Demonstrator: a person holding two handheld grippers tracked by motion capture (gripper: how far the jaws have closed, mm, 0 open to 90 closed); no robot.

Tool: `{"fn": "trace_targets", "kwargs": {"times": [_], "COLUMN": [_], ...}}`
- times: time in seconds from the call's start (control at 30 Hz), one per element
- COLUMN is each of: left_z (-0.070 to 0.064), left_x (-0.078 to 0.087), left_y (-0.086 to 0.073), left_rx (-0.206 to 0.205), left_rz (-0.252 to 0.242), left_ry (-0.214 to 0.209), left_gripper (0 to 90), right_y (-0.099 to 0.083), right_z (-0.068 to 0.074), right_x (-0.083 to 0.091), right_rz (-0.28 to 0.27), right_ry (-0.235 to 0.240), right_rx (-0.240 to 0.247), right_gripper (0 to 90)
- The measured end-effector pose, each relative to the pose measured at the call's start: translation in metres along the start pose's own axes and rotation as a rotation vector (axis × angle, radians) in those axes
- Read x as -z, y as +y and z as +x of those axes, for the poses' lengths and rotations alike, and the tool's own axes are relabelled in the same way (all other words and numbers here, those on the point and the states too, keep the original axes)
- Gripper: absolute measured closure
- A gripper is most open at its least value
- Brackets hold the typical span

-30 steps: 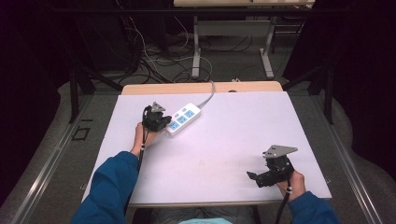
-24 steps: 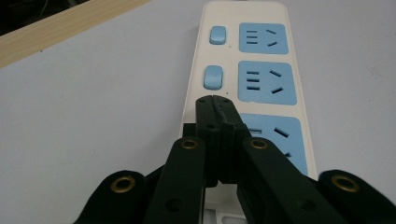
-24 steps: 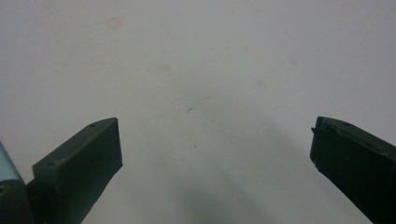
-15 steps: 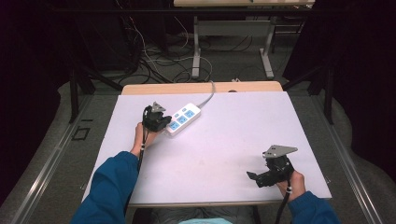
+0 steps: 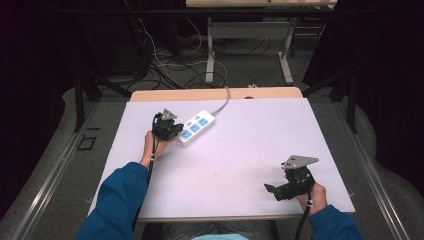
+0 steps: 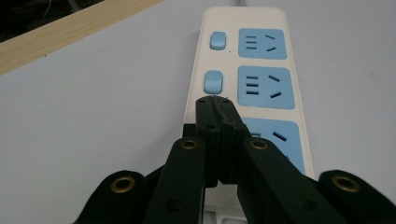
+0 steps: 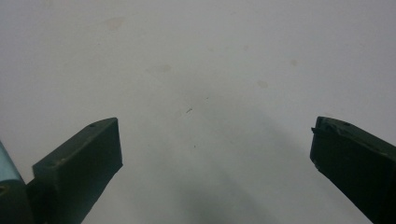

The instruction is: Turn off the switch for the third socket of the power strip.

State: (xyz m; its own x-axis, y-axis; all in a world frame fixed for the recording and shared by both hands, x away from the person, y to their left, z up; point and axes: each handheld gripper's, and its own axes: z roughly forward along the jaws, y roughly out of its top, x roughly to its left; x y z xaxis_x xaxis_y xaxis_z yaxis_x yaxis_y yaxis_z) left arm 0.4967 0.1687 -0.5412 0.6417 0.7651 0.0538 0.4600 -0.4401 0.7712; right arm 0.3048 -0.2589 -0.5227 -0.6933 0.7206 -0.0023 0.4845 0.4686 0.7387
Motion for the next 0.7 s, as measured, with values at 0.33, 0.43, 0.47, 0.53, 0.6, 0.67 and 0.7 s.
{"fn": "trace_targets", "kwargs": {"times": [0.33, 0.43, 0.47, 0.53, 0.6, 0.67, 0.7], "left_z": [-0.0004, 0.0014, 0.0009, 0.0023, 0.0023, 0.0015, 0.0010], "left_x": [0.0004, 0.0026, 0.0010, 0.0013, 0.0018, 0.0027, 0.0033], "left_y": [0.0003, 0.0010, 0.0000, -0.0001, -0.0001, 0.0006, 0.0015], "left_rx": [0.000, -0.003, 0.007, 0.008, 0.012, 0.013, 0.011], "left_rz": [0.003, 0.020, -0.002, -0.003, 0.000, 0.000, 0.002], "left_ry": [0.008, -0.002, 0.012, 0.011, 0.004, 0.005, 0.008], "left_gripper": [89.9, 84.6, 83.7, 80.0, 75.7, 68.5, 65.4], "right_y": [0.0003, 0.0001, 0.0001, 0.0003, 0.0002, 0.0002, 0.0005], "right_z": [-0.0006, -0.0002, -0.0001, -0.0009, -0.0004, -0.0005, -0.0013], "right_x": [0.0000, 0.0000, -0.0001, -0.0002, 0.0000, 0.0000, 0.0001], "right_rz": [0.000, 0.000, -0.005, -0.005, -0.002, -0.003, -0.005], "right_ry": [0.002, 0.003, -0.001, 0.002, 0.004, 0.005, 0.003], "right_rx": [0.010, 0.002, 0.000, 0.009, 0.002, 0.001, 0.011], "right_gripper": [1.7, 1.7, 1.7, 1.7, 1.7, 1.7, 1.7]}}
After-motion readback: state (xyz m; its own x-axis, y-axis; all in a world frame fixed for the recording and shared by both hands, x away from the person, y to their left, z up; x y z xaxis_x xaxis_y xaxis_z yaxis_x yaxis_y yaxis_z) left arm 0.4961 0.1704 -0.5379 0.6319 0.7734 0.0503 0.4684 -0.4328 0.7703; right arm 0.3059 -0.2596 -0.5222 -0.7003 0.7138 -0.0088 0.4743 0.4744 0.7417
